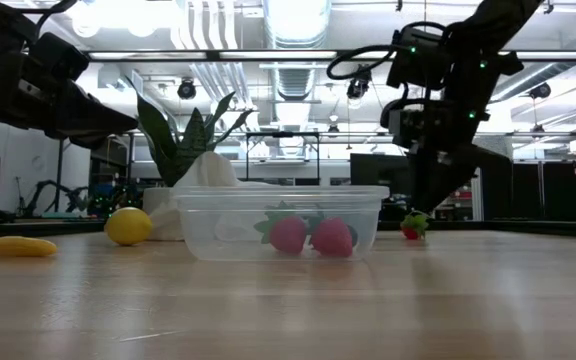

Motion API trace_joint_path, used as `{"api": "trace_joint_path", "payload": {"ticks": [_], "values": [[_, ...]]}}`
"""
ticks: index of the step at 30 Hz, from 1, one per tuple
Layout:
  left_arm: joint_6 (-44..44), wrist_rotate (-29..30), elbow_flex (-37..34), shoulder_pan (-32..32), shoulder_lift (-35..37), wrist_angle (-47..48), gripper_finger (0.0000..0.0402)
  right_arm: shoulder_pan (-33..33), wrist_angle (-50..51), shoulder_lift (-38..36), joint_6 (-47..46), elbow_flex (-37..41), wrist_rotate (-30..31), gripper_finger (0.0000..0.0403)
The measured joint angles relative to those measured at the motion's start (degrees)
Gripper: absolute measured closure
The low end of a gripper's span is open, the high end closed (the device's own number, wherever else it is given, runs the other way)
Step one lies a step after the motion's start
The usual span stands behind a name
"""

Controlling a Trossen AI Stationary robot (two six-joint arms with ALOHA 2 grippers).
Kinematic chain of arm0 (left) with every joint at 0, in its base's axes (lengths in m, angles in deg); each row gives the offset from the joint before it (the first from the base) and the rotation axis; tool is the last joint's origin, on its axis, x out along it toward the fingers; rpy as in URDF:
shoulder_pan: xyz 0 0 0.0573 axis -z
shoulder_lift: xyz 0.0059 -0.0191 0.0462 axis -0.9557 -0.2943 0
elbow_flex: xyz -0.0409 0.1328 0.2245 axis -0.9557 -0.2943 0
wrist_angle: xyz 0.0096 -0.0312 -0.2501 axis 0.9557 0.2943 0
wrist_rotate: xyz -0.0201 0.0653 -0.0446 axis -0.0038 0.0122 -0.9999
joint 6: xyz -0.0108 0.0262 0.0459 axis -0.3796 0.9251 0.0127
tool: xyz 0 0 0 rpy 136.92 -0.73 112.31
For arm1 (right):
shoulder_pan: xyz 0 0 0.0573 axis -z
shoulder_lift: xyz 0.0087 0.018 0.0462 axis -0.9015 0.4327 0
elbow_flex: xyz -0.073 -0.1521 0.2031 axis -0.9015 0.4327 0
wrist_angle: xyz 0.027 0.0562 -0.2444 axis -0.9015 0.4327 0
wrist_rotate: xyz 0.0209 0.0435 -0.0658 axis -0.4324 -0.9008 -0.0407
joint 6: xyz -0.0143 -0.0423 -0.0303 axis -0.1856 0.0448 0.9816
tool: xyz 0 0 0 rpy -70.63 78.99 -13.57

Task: Pick and placing Produce into tupperware
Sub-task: Put the strawberry into the bin

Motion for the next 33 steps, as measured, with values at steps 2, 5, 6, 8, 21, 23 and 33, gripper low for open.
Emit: {"api": "trace_joint_path", "payload": {"ticks": [2, 5, 6, 8, 21, 23, 33], "values": [[0.0, 0.0, 0.0, 0.0, 0.0, 0.0, 0.0402, -0.1, -0.4, 0.0, 0.9, 0.1, 0.3, 0.0274], [0.1, 0.0, 0.0, 0.0, 0.0, 0.0, 0.0402, 0.1, -1.5, 0.2, 2.1, 0.4, 0.5, 0.0271], [0.0, 0.0, 0.0, 0.0, 0.0, 0.0, 0.0402, 0.4, -1.9, 0.2, 2.5, 0.7, 0.6, 0.0270], [0.0, 0.0, 0.0, 0.0, -0.1, 0.0, 0.0402, 1.0, -3.8, 0.2, 2.7, 1.4, 0.7, 0.0269], [0.1, 0.0, 0.0, 0.0, -0.1, 0.0, 0.0402, 5.1, -7.1, 0.2, 2.3, 2.6, -1.5, 0.0277], [0.1, 0.0, 0.0, 0.0, -0.1, 0.0, 0.0402, 5.6, -7.3, 0.2, 2.3, 2.8, -2.9, 0.0278], [0.1, 0.0, 0.0, 0.0, -0.1, 0.0, 0.0402, 5.9, -7.5, 0.2, 0.5, 2.3, -3.7, 0.0280]]}}
